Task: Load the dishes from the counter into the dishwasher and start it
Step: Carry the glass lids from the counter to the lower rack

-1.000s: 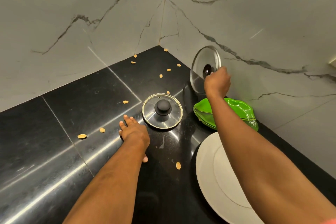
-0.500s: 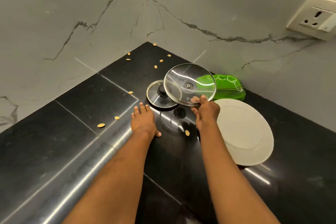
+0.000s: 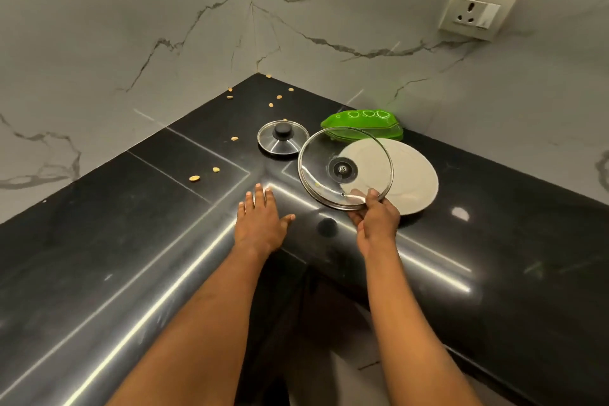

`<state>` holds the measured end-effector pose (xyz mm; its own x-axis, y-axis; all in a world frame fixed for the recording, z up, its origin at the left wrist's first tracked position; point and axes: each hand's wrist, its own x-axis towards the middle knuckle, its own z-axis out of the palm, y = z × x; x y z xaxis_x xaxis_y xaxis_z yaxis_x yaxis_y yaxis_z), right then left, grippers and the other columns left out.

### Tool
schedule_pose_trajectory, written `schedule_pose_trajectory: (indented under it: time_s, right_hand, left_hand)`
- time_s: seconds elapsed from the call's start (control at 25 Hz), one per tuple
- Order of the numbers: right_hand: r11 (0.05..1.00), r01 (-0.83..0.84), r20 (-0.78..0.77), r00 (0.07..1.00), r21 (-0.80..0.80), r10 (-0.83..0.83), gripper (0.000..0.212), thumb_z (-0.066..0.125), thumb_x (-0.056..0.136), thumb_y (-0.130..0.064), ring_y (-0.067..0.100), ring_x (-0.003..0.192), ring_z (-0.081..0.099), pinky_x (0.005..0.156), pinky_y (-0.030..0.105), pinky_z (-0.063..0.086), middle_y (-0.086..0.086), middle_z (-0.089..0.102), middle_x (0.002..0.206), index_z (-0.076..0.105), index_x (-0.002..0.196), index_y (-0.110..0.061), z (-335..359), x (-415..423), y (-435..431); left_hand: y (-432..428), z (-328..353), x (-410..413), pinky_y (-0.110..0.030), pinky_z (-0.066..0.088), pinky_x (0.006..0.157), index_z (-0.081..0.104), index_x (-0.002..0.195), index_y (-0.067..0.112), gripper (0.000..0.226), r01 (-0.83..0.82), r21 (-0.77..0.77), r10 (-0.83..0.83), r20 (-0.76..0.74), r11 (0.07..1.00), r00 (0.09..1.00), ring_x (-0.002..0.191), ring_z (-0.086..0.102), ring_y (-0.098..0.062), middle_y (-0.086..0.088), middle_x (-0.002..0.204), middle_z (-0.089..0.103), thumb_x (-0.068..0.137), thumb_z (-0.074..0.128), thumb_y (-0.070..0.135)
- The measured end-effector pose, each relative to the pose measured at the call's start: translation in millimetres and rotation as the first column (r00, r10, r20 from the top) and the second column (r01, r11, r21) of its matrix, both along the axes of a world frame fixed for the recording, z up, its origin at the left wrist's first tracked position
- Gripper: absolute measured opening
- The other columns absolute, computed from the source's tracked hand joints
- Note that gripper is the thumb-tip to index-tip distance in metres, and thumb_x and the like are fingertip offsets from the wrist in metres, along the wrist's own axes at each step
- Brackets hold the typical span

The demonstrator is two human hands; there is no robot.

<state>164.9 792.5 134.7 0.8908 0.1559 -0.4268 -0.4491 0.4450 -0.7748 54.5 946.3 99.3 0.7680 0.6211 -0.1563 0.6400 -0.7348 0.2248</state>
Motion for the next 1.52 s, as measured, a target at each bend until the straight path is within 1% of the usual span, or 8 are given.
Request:
schedule_pose_trajectory:
  time_s: [0.16,0.32,0.52,0.64,0.84,1.04,1.28,1.52]
  right_hand:
    - [0.999,-0.034,0.017,0.999,-0.011,0.034,0.009,0.048,0.101,-0.011,0.022,0.081,0.069,0.074,0.037,0.057,0.013,0.069,0.095,0.057,0.098,-0.012,-3,-48,-61]
    - [0.999,-0.037,0.018,0.999,-0.010,0.037,0.012,0.046,0.102,-0.012,0.019,0.071,0.067,0.061,0.031,0.055,0.012,0.067,0.086,0.054,0.092,-0.013,-8,-104,-124]
    - [1.000,0.003,0.010,1.000,-0.013,-0.003,0.013,0.048,0.101,-0.010,0.017,0.062,0.067,0.048,0.024,0.053,0.015,0.067,0.086,0.055,0.091,-0.009,-12,-175,-187]
    - [0.999,0.033,-0.006,0.999,0.017,-0.033,0.012,0.049,0.099,-0.007,0.018,0.064,0.064,0.052,0.028,0.056,0.015,0.066,0.084,0.054,0.090,-0.010,-14,-220,-218]
    - [0.997,0.069,0.011,0.998,-0.038,-0.069,0.010,0.048,0.100,-0.008,0.013,0.060,0.068,0.053,0.027,0.056,0.013,0.068,0.088,0.054,0.094,-0.012,-18,-296,-265]
    - [0.993,0.103,0.001,0.995,-0.057,-0.103,0.011,0.048,0.100,-0.009,0.020,0.071,0.067,0.055,0.031,0.058,0.014,0.067,0.088,0.053,0.091,-0.010,-17,-380,-318]
    - [0.989,0.126,-0.031,0.991,-0.083,-0.129,0.009,0.050,0.100,-0.011,0.020,0.070,0.070,0.052,0.030,0.057,0.015,0.068,0.090,0.054,0.092,-0.009,-26,-444,-384]
    - [0.992,0.110,-0.082,0.990,-0.066,-0.115,0.010,0.047,0.101,-0.010,0.019,0.070,0.070,0.060,0.034,0.061,0.015,0.068,0.089,0.054,0.094,-0.010,-42,-488,-469]
  left_hand:
    - [-56,10,-47,-0.046,0.005,0.123,0.001,0.157,0.009,0.084,0.000,0.022,0.000,0.023,1.000,1.000,0.151,-0.003,-0.032,-0.014,0.164,-0.006,0.099,0.037,0.058]
    - [-128,19,-105,-0.045,0.001,0.121,0.000,0.157,0.010,0.085,0.039,0.061,-0.039,-0.015,0.997,0.999,0.151,-0.005,-0.032,-0.014,0.164,-0.008,0.099,0.037,0.059]
    - [-182,29,-172,-0.050,0.000,0.121,-0.003,0.157,0.013,0.084,0.074,0.095,-0.070,-0.047,0.993,0.996,0.151,-0.007,-0.033,-0.013,0.164,-0.011,0.099,0.037,0.059]
    - [-205,32,-214,-0.051,0.001,0.122,-0.003,0.157,0.014,0.084,0.102,0.111,-0.097,-0.052,0.989,0.994,0.151,-0.008,-0.033,-0.012,0.164,-0.012,0.099,0.036,0.059]
    - [-247,29,-284,-0.051,0.001,0.122,-0.003,0.157,0.015,0.083,0.147,0.074,-0.145,-0.029,0.986,0.989,0.151,-0.008,-0.031,-0.009,0.164,-0.012,0.099,0.036,0.059]
    - [-291,18,-362,-0.052,0.001,0.122,-0.004,0.157,0.016,0.083,0.187,0.027,-0.185,-0.065,0.982,0.981,0.151,-0.009,-0.030,-0.006,0.164,-0.013,0.099,0.037,0.059]
    - [-350,13,-420,-0.053,-0.001,0.121,-0.004,0.157,0.017,0.081,0.222,-0.001,-0.222,-0.086,0.975,0.971,0.151,-0.011,-0.029,-0.004,0.164,-0.015,0.099,0.035,0.058]
    - [-432,2,-459,-0.054,-0.001,0.120,-0.004,0.157,0.018,0.079,0.263,-0.036,-0.265,-0.123,0.964,0.956,0.151,-0.011,-0.030,-0.003,0.164,-0.014,0.100,0.035,0.056]
